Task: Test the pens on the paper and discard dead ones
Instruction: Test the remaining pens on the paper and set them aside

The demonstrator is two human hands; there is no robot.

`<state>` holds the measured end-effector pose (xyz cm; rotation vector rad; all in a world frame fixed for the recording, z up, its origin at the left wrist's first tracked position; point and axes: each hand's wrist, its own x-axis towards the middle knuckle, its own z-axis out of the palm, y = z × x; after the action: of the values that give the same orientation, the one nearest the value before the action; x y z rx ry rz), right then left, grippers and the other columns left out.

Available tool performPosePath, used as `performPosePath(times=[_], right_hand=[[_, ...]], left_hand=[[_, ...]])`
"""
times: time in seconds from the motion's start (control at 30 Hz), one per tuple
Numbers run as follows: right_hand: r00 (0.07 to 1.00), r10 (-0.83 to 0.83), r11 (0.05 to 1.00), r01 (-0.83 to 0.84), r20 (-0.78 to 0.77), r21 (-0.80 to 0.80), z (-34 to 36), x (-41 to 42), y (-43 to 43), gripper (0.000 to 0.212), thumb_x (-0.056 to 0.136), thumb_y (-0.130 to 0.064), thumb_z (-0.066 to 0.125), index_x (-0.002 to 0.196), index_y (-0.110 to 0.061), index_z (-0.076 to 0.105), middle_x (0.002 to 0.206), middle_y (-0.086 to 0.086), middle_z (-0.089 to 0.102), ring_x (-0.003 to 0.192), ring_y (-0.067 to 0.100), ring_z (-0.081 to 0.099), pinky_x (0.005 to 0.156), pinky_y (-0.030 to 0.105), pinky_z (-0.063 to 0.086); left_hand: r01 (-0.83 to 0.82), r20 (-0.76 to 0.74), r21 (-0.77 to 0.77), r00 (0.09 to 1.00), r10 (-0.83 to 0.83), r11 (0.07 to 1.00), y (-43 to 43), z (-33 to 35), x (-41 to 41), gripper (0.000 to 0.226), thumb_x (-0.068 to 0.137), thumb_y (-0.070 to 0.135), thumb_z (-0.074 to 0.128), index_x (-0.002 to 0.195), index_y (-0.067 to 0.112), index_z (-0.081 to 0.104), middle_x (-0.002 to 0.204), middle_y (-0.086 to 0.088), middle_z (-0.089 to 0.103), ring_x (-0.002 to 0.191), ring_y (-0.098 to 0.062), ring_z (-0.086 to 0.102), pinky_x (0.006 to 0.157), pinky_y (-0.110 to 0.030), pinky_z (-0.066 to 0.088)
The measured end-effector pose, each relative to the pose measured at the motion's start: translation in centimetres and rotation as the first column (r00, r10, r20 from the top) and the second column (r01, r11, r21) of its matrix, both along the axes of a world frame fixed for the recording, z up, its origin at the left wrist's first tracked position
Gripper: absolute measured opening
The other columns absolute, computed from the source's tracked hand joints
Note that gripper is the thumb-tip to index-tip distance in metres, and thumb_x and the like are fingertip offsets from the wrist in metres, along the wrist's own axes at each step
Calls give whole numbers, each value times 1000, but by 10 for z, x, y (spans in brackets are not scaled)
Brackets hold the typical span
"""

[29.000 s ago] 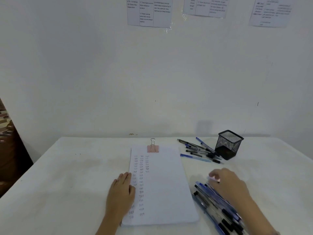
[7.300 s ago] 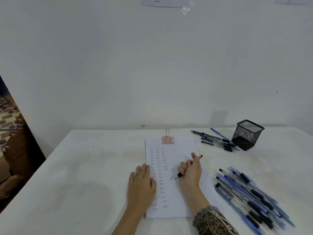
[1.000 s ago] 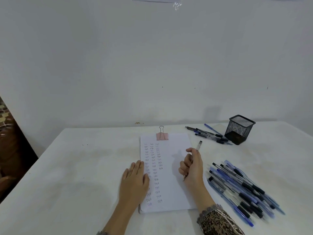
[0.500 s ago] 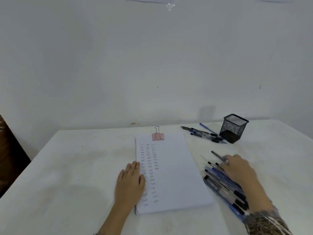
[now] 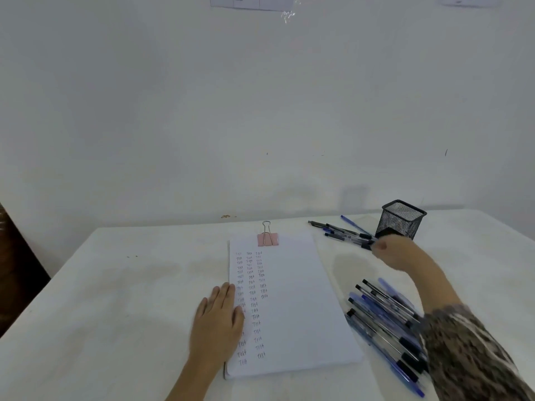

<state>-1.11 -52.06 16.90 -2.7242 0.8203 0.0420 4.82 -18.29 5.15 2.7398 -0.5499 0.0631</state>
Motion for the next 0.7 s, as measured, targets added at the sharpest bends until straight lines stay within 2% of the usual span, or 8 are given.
performPosePath(times=[0.1, 0.2, 0.23, 0.33, 0.43, 0.57, 0.63, 0.7], right_hand=[[995, 100, 994, -101, -32, -47, -14, 46, -15, 32, 98, -14, 34, 123, -2, 51, 129, 14, 51, 121, 31, 47, 96, 33, 42], [978, 159, 978, -175, -133, -113, -45, 69, -35, 13, 93, -12, 37, 101, -14, 47, 127, 13, 48, 114, 32, 48, 93, 38, 44], [978, 158, 972, -178, -137, -152, -52, 70, -39, 13, 92, -13, 38, 102, -16, 47, 128, 12, 45, 114, 31, 47, 93, 37, 43], [978, 140, 950, -177, -156, -257, -56, 70, -39, 26, 96, -23, 39, 120, -17, 46, 131, 7, 43, 119, 30, 45, 96, 40, 39], [973, 163, 950, -200, -166, -239, -59, 70, -39, 7, 96, -27, 42, 101, -23, 45, 125, 7, 49, 113, 27, 51, 93, 39, 43], [971, 216, 945, -235, -104, -226, -69, 69, -44, 24, 94, -23, 51, 115, -15, 58, 119, 5, 57, 108, 22, 55, 89, 33, 48], [975, 213, 962, -220, -57, -161, -69, 66, -45, 26, 90, -26, 59, 112, -14, 60, 113, 3, 59, 106, 19, 55, 86, 30, 46], [977, 206, 965, -211, -51, -154, -67, 64, -45, 18, 91, -25, 57, 104, -14, 62, 105, 2, 60, 103, 20, 57, 83, 29, 46]], left_hand=[[-4, 2, 14, 1000, 4, 1000, 0, 1, 0, 100, 57, 53, -21, 148, 20, 5, 156, 7, 4, 144, -9, 1, 115, -25, -2], [-1, 4, 10, 1000, 1, 1000, 0, 0, -1, 99, 58, 53, -21, 148, 20, 4, 156, 8, 3, 144, -8, 0, 114, -23, -3], [-1, 4, 9, 1000, 1, 1000, 1, -1, -1, 99, 58, 53, -21, 148, 21, 3, 156, 8, 3, 144, -8, 0, 114, -23, -4], [-11, 2, 6, 1000, 11, 1000, 0, 0, -1, 98, 59, 53, -21, 148, 22, 4, 156, 9, 3, 143, -7, 0, 113, -23, -4], [-12, -8, -6, 1000, 12, 1000, -1, 1, -1, 98, 60, 54, -20, 148, 21, 6, 156, 9, 5, 144, -7, 1, 113, -22, -5], [-10, 0, -14, 1000, 10, 1000, -1, 0, 1, 97, 60, 54, -18, 148, 21, 9, 156, 8, 7, 144, -9, 3, 109, -20, -6], [-15, -5, -14, 1000, 15, 1000, -1, -1, 1, 97, 60, 54, -18, 148, 22, 9, 156, 9, 7, 144, -8, 3, 110, -21, -6], [-18, -16, -14, 1000, 18, 1000, -1, -2, 1, 97, 60, 54, -17, 148, 22, 9, 156, 9, 7, 144, -8, 2, 112, -23, -5]])
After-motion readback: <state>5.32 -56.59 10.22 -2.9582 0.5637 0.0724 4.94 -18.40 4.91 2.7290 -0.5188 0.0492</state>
